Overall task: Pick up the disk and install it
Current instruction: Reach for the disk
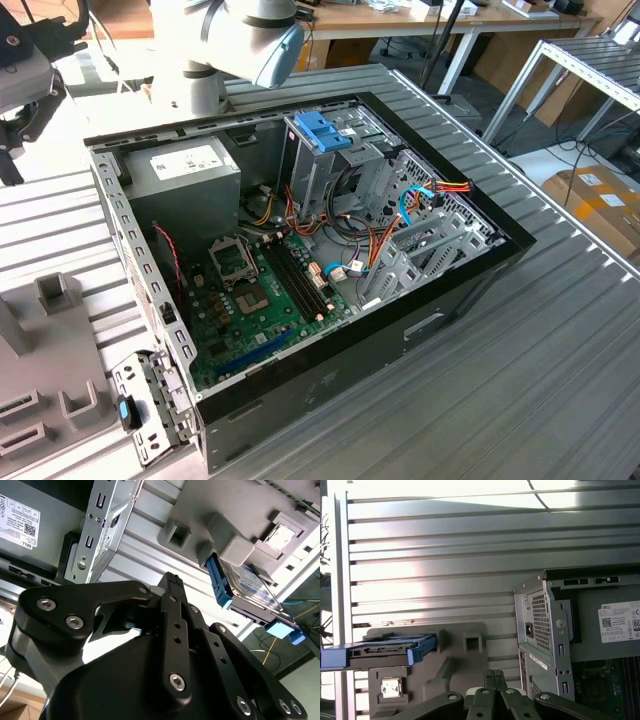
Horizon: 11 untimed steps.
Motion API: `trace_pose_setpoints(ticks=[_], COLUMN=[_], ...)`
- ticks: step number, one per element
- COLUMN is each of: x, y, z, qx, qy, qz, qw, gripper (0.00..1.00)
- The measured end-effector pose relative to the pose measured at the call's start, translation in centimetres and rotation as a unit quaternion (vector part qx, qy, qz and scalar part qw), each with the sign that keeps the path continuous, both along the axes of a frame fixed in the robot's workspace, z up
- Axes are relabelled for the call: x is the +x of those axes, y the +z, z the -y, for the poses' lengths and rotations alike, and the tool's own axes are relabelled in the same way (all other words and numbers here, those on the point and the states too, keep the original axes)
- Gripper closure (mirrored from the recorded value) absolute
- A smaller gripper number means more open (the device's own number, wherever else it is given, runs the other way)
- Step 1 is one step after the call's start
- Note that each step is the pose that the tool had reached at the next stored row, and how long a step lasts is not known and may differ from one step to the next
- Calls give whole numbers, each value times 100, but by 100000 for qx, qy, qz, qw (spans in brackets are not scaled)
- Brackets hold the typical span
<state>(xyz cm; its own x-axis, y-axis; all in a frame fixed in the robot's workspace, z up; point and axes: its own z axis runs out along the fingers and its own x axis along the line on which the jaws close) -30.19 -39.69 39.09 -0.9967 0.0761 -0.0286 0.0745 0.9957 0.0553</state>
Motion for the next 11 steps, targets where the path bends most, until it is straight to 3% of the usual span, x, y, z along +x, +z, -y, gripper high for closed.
trace_pose_setpoints(ticks=[11], x=[-41], y=[0], z=[0], qx=[2], qy=[3], qz=[2], qw=[100000], gripper=[89])
